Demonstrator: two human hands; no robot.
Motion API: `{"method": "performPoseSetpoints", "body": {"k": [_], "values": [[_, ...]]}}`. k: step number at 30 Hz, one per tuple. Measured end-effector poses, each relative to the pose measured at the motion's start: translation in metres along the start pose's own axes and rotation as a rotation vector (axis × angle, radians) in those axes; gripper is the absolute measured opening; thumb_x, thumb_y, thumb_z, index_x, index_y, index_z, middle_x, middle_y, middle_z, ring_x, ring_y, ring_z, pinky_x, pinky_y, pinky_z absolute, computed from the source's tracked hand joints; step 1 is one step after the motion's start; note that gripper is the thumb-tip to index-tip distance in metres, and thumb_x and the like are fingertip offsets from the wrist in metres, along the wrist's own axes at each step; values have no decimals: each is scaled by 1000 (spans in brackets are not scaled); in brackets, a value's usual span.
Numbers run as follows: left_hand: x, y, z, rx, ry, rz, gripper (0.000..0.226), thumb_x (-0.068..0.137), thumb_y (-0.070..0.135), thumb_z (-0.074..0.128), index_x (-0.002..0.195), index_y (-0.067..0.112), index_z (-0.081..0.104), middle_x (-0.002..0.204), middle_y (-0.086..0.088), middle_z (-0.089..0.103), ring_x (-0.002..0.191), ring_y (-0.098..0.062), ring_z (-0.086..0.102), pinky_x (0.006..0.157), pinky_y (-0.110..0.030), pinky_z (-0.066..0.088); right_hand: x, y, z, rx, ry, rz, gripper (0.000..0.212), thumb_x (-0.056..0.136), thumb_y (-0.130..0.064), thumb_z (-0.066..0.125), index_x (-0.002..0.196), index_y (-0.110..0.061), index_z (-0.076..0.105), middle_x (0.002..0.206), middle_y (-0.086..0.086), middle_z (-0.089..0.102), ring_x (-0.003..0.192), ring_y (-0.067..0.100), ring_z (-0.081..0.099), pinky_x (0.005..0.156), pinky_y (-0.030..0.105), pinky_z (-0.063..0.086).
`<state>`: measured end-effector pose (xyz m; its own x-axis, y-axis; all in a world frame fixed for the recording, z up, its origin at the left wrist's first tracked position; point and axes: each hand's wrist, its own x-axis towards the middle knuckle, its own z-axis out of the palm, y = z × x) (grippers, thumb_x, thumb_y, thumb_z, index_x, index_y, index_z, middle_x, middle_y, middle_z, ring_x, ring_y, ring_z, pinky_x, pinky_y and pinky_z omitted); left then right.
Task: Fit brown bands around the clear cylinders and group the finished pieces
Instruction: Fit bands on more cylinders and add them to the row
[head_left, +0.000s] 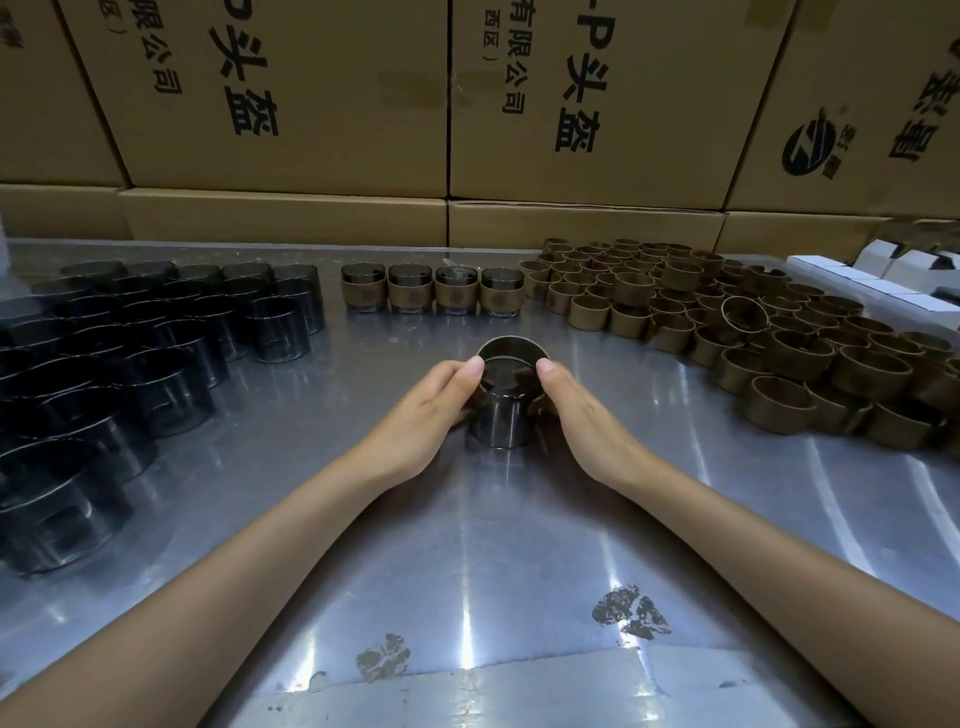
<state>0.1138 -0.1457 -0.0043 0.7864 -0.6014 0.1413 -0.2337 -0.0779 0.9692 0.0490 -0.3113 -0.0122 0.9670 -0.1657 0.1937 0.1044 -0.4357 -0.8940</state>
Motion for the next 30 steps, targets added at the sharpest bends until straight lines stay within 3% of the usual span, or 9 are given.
{"method": "performPoseSetpoints", "body": {"k": [5, 8, 10, 15, 17, 21, 24, 27, 30], "values": [[-1, -2, 2, -139, 14, -21, 35, 101, 30, 40, 120, 7, 57, 122, -10, 64, 114, -12, 61, 98, -24, 48, -2, -3, 1, 49, 11, -9, 44, 102, -47, 24, 118, -18, 53, 117, 3, 60, 115, 15, 55, 103, 44, 42], [0, -1, 2, -178, -2, -28, 34, 100, 30, 42, 125, 11, 56, 125, -7, 64, 115, -12, 61, 99, -26, 47, -3, -3, 0, 111, 21, -16, 38, 104, -40, 28, 117, -17, 55, 116, 4, 63, 113, 16, 57, 99, 37, 46], [1, 0, 2, -173, 13, -36, 36, 98, 31, 46, 128, 13, 55, 126, -6, 63, 118, -15, 59, 106, -34, 43, -3, -4, 0, 187, 33, -15, 30, 104, -33, 32, 112, -20, 57, 109, 0, 65, 106, 12, 61, 85, 25, 49], [2, 8, 0, -176, -57, -157, 69, 66, 69, 59, 116, 21, 62, 115, -3, 69, 100, -10, 69, 94, -25, 50, -3, -18, -1, 262, 168, -167, 28, 103, -15, 33, 106, -23, 59, 102, -12, 63, 91, -10, 59, 78, 11, 46], [1, 9, -4, -172, -134, -206, 75, 68, 77, 60, 115, 18, 65, 109, -5, 72, 98, -14, 70, 86, -23, 54, -4, -21, -2, 286, 156, -205, 27, 103, -15, 33, 109, -21, 58, 103, -13, 63, 92, -10, 59, 78, 11, 47], [0, 9, -10, -266, -126, -206, 53, 76, 62, 56, 103, 18, 69, 101, -6, 74, 94, -16, 71, 75, -19, 55, -4, -21, -6, 357, 59, -31, 28, 98, -33, 43, 119, -20, 56, 116, -5, 64, 103, 0, 61, 80, 18, 51], [-2, 9, -13, -331, -118, -198, 47, 74, 57, 62, 100, 19, 71, 100, -5, 74, 92, -14, 71, 72, -17, 54, -2, -22, -17, 413, -153, 207, 54, 76, -60, 59, 110, -18, 63, 106, 4, 70, 91, 10, 67, 78, 27, 53], [-5, 10, -15, -424, -157, -185, 55, 60, 57, 74, 102, 20, 71, 103, -6, 73, 95, -14, 70, 72, -18, 54, -4, -22, -24, 491, -321, 285, 56, 68, -61, 66, 100, -15, 67, 94, 5, 71, 84, 11, 69, 72, 22, 55], [-8, 11, -16, -499, -229, -132, 62, 45, 59, 87, 95, 22, 77, 101, -7, 73, 90, -14, 71, 73, -20, 55, -7, -20, -24, 631, -413, 227, 60, 51, -60, 85, 96, -21, 76, 104, 4, 72, 99, 15, 68, 82, 23, 54]]}}
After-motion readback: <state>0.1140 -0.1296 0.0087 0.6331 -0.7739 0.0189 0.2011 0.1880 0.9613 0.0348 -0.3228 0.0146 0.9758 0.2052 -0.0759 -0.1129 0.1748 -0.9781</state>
